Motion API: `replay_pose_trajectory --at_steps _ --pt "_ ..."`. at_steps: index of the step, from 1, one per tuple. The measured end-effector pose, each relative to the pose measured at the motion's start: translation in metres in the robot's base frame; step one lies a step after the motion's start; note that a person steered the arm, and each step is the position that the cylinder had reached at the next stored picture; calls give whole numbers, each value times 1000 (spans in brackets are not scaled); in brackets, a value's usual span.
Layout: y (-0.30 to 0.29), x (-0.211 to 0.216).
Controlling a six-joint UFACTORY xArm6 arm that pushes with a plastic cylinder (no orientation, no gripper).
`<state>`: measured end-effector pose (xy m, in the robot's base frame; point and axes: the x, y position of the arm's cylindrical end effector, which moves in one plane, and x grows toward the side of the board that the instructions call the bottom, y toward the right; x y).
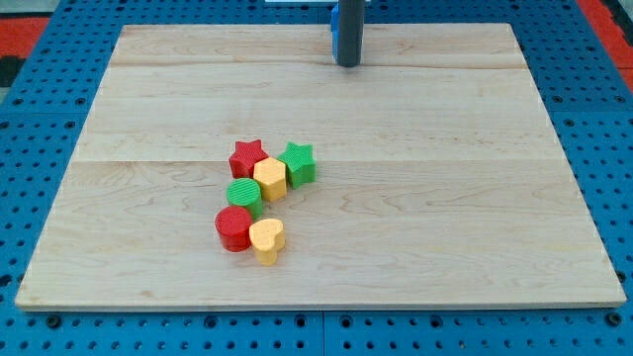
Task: Push the green star below the blue cube
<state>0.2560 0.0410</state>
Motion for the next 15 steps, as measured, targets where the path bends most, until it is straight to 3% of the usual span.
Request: replay_pose_trajectory --at_steps 1,3,4,6,8,9,10,15 --pt "0 18" --pt "-17 164" --pt "-23 191" --pt "-24 193" --pt "-42 232" --pt "-91 225" --pt "-91 192" --pt "-17 98"
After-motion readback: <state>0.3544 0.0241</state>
